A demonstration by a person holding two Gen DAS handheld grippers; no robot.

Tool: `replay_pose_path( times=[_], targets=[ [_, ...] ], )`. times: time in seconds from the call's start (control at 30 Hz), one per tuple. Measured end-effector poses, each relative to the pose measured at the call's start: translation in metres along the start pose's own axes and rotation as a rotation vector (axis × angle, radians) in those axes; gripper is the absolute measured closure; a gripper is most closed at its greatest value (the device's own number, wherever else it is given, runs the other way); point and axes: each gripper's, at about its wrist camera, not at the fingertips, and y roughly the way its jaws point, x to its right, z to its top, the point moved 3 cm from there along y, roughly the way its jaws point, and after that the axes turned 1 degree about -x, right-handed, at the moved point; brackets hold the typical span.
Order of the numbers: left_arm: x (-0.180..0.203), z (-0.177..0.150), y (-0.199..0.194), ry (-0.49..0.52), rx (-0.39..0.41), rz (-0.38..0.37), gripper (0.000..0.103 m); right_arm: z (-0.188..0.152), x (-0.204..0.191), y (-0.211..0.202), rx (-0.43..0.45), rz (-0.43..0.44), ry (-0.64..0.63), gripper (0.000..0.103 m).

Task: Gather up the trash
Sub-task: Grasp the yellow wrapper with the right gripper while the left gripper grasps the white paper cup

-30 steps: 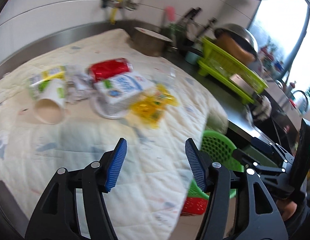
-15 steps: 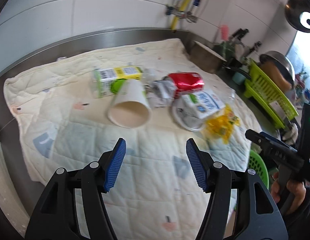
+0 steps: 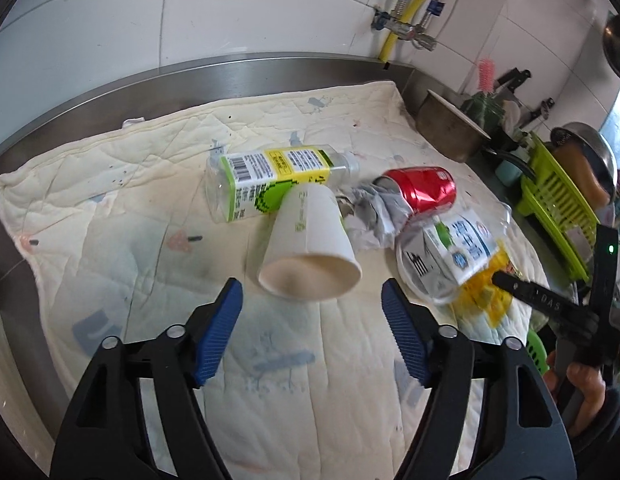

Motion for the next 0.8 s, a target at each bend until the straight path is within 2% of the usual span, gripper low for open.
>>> replay_pose_path(
  times=[0.2,0.27,0.5,0.57,0.6,0.8],
  targets=[
    [0.002,0.020,0.030,-0.014,-0.045,0.017,0.028,0.001,-0.008,0.002,0.003,0.002,-0.024,0.081],
    [0.000,0.024,0.040,-0.026,-0.069,0.023,0.028,0.000,-0.009,0.002,0.004,0.002,-0.032,0.084],
    [-0.001,0.031,0.069,-0.045,-0.145,0.009,0.028,-0.004,-0.011,-0.008,0.028,0.003,-0.069,0.092],
    [0.000,0.030,0.073,-0.037,-0.156,0.011,0.031,-0.007,-0.013,-0.015,0.048,-0.002,-0.098,0.093],
    [-0.001,0.030,0.075,-0.037,-0.162,0.009,0.036,-0.008,-0.014,-0.019,0.055,-0.005,-0.109,0.093],
    [-0.001,0.030,0.082,-0.030,-0.171,0.001,0.036,-0.018,-0.022,-0.041,0.088,0.012,-0.177,0.093]
  ],
)
